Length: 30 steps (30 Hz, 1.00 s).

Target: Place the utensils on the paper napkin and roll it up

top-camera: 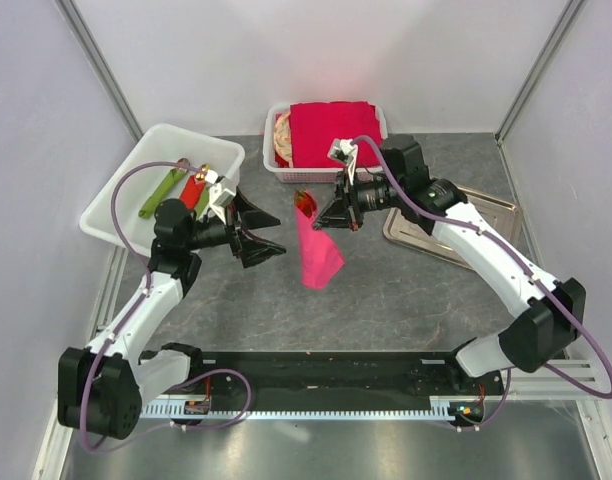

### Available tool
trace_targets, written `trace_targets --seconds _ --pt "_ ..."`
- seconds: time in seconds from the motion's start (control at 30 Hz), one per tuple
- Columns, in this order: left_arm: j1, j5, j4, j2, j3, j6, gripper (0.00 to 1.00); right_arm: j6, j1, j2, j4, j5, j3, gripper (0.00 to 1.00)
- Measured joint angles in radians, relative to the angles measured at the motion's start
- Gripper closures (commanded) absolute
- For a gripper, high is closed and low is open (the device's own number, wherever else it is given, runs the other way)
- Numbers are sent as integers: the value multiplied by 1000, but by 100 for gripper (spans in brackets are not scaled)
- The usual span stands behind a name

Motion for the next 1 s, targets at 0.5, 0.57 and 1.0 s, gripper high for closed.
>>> trace_targets --seconds 0.5,0.57,1.0 --pt "-136 -27 177 -132 -89 -204 0 -161 200 -81 -137 66 59 100" --pt "-153 -40 184 -132 -90 -213 0 -170 224 -83 -141 74 64 100" --pt "-228 -55 282 -119 -90 -289 27 -178 252 -87 -145 94 81 100"
